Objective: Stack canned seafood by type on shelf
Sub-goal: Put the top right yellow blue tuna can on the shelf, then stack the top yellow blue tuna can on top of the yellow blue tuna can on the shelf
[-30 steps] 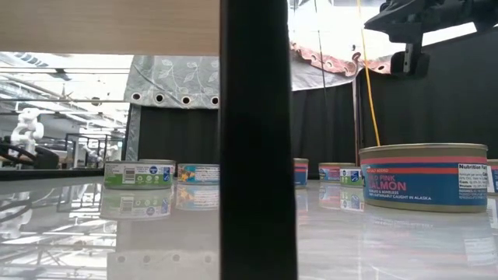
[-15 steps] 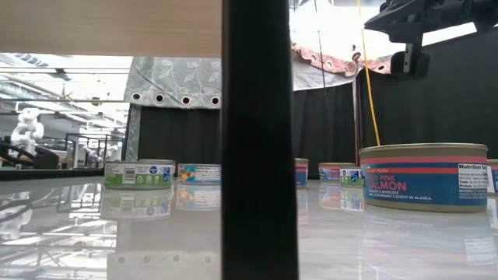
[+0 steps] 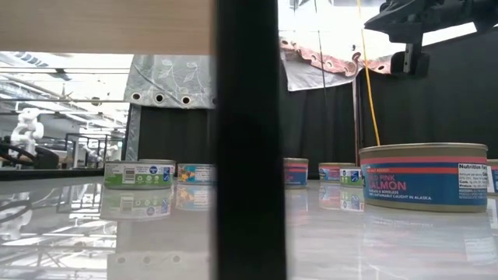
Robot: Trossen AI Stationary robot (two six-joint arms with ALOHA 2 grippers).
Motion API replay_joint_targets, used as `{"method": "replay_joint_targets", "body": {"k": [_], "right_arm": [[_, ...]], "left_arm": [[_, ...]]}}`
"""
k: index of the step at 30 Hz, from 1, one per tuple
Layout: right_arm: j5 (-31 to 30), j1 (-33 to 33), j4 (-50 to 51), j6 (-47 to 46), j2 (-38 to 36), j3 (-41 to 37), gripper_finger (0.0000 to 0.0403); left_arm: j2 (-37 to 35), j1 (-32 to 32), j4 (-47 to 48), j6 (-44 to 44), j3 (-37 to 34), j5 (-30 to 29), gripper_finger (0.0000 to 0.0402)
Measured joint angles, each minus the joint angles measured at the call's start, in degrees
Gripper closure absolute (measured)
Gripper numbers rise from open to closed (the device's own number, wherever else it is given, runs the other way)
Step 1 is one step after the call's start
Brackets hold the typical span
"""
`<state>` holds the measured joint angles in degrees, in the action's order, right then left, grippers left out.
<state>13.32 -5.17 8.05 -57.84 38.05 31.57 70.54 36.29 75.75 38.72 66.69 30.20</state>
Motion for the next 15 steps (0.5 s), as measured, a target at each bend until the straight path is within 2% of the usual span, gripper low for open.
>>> {"method": "replay_joint_targets", "body": {"k": [6,12,15], "right_arm": [[0.02,0.00,0.41,0.02,0.17,0.00,0.0403],[0.00,0.00,0.37,0.04,0.21,0.00,0.0403],[0.00,0.00,0.47,0.11,0.26,0.00,0.0403]], "left_arm": [[-0.10,0.09,-1.62,1.27,0.25,-2.87,0.0161],[-0.07,-0.60,0.11,1.46,0.65,-4.00,0.0156],[-0.18,-2.23,3.14,5.41,3.25,-4.16,0.0155]]}}
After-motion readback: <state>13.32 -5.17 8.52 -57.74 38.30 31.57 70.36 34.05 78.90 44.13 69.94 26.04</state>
